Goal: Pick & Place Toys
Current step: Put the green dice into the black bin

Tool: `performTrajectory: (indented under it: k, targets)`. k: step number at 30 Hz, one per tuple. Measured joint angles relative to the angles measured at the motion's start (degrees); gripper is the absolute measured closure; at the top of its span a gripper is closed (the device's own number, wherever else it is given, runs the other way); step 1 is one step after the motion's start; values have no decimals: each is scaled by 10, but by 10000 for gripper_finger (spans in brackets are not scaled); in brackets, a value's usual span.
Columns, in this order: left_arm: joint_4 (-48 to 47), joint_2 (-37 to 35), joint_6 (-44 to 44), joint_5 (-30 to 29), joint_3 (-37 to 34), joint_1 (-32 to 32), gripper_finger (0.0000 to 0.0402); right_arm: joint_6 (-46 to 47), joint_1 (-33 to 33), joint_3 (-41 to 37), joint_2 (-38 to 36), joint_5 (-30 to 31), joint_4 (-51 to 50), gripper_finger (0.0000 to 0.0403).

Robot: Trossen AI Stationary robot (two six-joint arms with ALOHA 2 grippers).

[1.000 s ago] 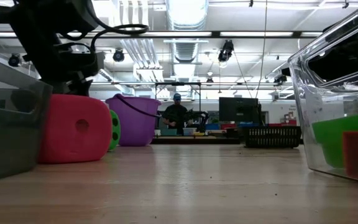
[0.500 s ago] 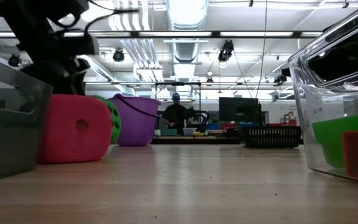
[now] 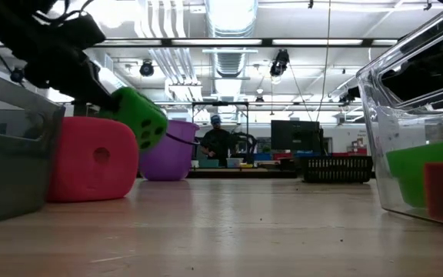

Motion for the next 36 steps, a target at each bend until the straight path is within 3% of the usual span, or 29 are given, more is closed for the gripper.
performTrajectory:
  k: [9,19,27,36]
  targets:
    - [75,-170,25,43,-78,-18,332,0,0,0,-1,0,2,212]
    - [60,-287,29,143,-85,-60,332,0,0,0,0,0,2,212]
    - [63,-298,1,291,-82,-111,332,0,0,0,0,0,2,212]
    - [109,-248,-34,334,-82,-215,331,0,0,0,0,0,4,212]
